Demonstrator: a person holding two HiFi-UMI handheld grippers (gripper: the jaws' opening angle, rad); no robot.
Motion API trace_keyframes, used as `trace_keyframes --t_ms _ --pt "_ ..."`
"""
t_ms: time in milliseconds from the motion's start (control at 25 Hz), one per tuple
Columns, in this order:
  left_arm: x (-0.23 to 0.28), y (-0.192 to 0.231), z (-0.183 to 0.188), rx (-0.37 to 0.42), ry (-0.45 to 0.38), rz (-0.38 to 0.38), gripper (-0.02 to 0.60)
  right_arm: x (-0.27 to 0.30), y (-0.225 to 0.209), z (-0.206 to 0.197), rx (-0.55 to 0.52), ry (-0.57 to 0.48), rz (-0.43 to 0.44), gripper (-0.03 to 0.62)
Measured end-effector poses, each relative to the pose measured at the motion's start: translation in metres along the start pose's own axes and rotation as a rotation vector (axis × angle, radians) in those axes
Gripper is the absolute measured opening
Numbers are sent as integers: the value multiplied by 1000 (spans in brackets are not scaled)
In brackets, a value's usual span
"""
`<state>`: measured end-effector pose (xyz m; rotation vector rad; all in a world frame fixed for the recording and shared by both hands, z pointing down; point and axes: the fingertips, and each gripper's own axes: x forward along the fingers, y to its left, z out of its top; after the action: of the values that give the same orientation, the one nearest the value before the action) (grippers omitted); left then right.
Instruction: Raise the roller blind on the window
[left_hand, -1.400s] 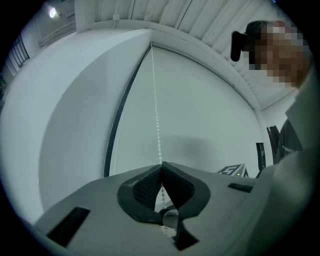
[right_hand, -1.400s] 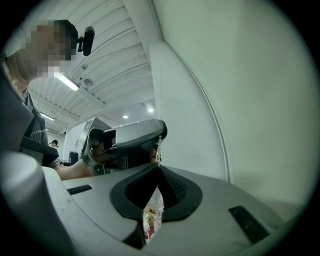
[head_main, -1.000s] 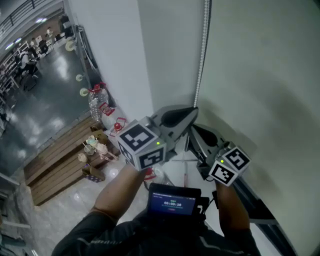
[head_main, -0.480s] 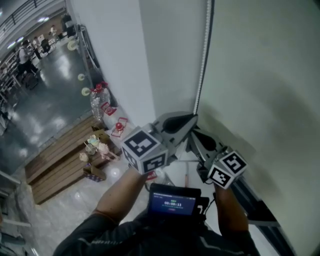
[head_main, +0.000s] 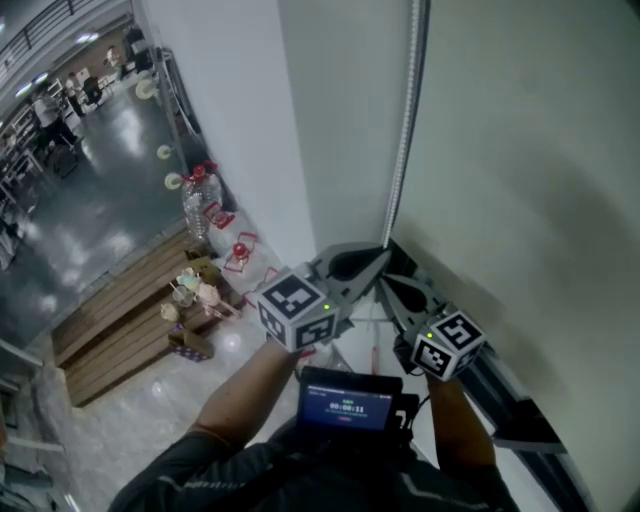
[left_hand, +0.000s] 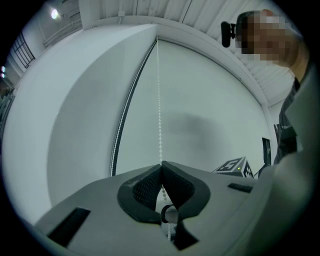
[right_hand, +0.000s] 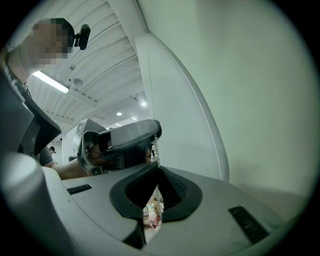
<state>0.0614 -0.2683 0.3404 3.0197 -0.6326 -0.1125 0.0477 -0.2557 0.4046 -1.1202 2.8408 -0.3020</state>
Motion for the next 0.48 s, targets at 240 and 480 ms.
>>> trace_keyframes --t_ms 240,480 --pt "-2 0 -34 -40 41 -14 -3 -2 -5 -34 39 86 -32 3" --pt "0 0 -53 -63 63 -22 -2 -6 -9 -51 59 143 -32 5"
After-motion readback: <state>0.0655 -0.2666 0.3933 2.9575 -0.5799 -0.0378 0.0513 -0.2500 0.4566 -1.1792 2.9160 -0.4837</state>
